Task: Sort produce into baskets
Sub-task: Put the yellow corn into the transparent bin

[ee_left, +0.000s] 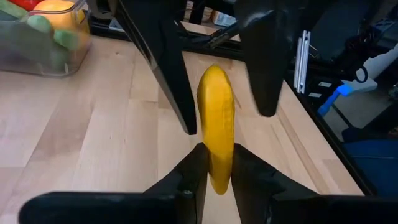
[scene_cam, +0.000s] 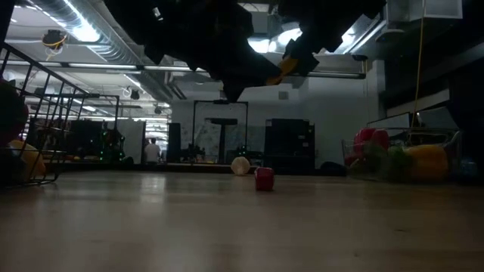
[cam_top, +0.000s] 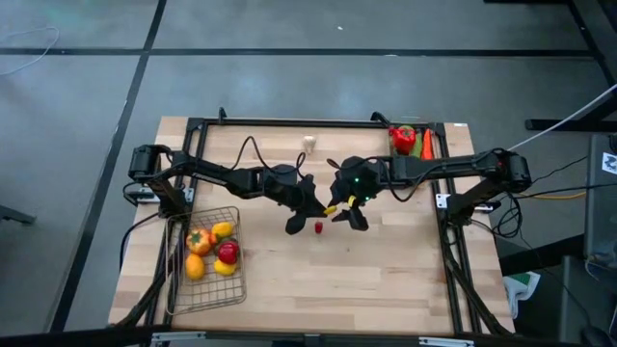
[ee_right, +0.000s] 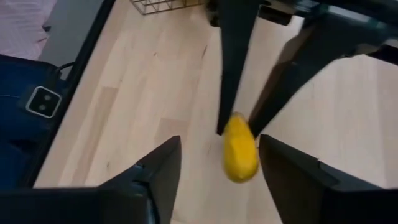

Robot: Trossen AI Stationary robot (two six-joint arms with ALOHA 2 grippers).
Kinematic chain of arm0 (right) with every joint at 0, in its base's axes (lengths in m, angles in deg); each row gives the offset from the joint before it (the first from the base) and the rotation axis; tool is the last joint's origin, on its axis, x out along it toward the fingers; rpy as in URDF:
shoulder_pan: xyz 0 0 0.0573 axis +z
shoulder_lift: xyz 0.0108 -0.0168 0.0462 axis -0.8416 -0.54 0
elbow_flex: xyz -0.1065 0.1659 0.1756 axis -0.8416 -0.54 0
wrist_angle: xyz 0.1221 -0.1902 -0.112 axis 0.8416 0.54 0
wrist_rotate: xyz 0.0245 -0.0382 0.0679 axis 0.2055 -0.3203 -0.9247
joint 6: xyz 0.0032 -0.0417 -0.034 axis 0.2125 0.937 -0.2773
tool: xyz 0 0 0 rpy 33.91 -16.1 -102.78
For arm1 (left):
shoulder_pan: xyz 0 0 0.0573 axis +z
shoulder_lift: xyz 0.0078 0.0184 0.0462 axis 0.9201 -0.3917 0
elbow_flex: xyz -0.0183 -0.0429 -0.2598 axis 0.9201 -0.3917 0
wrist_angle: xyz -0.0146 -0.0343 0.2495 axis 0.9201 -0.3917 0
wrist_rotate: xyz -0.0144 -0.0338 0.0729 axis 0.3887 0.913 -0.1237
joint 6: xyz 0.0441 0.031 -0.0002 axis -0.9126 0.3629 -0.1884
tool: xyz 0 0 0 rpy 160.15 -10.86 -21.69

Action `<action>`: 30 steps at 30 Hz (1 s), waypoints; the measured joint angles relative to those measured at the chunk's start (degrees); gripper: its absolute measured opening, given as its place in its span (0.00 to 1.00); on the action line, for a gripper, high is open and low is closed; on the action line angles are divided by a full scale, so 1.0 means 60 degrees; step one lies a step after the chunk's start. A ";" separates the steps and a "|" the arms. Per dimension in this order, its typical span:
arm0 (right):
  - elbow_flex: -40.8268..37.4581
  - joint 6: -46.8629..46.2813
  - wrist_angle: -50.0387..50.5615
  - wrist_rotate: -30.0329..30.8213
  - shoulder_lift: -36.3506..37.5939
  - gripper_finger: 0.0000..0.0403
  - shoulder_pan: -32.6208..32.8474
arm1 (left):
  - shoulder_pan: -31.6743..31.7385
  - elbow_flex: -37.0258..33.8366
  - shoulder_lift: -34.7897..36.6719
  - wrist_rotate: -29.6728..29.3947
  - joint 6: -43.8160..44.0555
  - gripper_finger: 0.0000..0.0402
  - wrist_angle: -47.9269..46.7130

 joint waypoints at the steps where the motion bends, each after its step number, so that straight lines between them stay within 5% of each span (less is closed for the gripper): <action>1: 0.0000 -0.0001 0.0000 0.0051 0.0000 0.50 -0.0001 | 0.0004 0.0000 0.0000 0.0000 0.0000 0.16 -0.0001; 13: 0.0000 -0.0018 -0.0004 0.0137 0.0000 0.30 -0.0007 | 0.0004 0.0000 0.0000 0.0001 0.0007 0.16 0.0000; 30: 0.0000 -0.0022 0.0000 0.0312 0.0000 0.20 -0.0007 | 0.0004 0.0000 0.0000 0.0000 0.0007 0.17 -0.0004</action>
